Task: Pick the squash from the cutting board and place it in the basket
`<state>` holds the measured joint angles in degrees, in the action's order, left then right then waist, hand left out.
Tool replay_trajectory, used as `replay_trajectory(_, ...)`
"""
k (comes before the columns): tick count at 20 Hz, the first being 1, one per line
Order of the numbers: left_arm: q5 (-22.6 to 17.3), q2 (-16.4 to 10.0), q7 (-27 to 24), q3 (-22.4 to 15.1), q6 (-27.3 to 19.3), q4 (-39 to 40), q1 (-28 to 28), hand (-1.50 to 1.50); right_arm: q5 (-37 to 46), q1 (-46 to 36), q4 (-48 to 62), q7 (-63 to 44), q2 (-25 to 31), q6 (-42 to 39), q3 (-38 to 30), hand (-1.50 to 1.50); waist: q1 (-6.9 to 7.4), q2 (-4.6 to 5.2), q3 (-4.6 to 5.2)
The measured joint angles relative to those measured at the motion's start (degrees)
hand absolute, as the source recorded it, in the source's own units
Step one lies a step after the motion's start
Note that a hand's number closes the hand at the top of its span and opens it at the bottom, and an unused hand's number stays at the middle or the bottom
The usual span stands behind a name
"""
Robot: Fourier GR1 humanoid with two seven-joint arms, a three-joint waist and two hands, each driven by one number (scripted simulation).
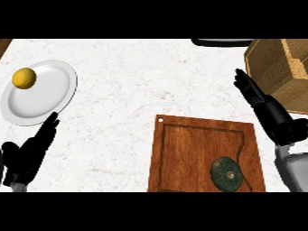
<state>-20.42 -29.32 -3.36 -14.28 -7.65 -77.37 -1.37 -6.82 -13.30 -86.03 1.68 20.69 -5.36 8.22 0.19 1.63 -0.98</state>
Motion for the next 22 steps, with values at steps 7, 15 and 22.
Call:
replay_trajectory(7,-0.3,-1.3,4.4,3.7,-2.6,-2.0,5.4,0.00,-9.6,-5.8,-2.3,8.7,2.7,-9.9,-7.2,1.50,-0.38,-1.51,0.63)
replay_trajectory(15,-1.7,-1.2,7.9,5.7,-2.5,-0.9,9.3,0.00,14.4,1.7,-17.5,18.5,-2.3,-2.4,10.1,-1.50,-1.24,-1.98,0.95)
replay_trajectory(22,-1.4,-1.5,10.1,6.5,-2.1,-1.6,10.1,0.00,27.4,3.3,-32.5,-6.3,-6.8,1.9,20.2,-1.50,-1.22,-2.19,1.12)
